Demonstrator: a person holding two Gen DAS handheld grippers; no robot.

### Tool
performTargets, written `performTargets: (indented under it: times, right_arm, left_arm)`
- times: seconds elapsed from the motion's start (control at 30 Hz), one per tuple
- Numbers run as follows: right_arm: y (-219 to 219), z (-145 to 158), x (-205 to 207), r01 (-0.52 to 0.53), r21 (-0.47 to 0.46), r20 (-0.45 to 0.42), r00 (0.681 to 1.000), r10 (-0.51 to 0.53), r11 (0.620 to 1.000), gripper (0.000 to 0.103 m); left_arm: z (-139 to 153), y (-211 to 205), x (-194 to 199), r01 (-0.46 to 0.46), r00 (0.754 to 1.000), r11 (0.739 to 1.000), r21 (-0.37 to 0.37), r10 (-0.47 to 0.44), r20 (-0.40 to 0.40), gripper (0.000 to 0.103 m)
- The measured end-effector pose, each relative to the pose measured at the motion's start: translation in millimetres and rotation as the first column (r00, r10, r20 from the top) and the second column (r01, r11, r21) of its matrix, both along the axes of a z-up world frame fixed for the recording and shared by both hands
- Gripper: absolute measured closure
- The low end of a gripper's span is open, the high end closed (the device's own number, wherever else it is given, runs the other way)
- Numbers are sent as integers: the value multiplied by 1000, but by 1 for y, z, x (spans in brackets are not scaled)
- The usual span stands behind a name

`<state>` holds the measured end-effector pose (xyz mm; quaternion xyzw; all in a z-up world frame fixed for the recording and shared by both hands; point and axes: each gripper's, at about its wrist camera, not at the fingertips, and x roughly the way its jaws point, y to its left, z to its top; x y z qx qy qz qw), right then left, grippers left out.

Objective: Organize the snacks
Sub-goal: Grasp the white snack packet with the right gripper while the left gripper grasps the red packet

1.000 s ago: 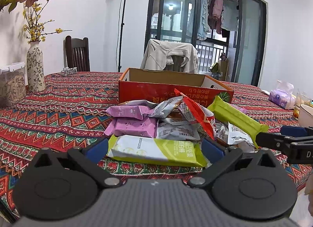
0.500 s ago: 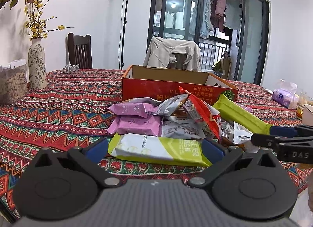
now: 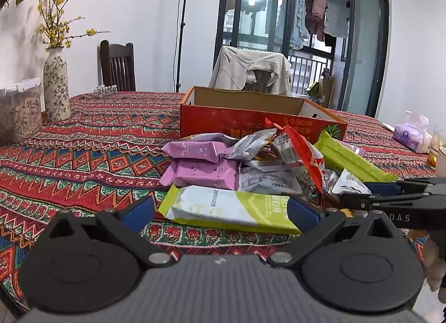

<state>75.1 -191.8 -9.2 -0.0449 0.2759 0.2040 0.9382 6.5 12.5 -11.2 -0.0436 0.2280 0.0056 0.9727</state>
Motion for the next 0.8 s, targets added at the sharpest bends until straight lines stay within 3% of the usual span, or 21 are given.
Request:
performTargets:
  times: [0.07,0.4,0.8]
  right_arm:
    - [-2,-1,-1,2,8,0,1000,-2,1000,68]
    - [-17,13,-19,26,112,90,995,-36,993,69]
    - [-32,24,-24,67,148,159,983,-90,987,69]
  left_arm:
    - [-1,0,3,-1,1000,1000,-2,1,-10,0]
    - [-1,-2,14,-2,999,1000,-7,2,-41,0]
    - [19,-23,39,43,999,998,-46,-45,-28,0]
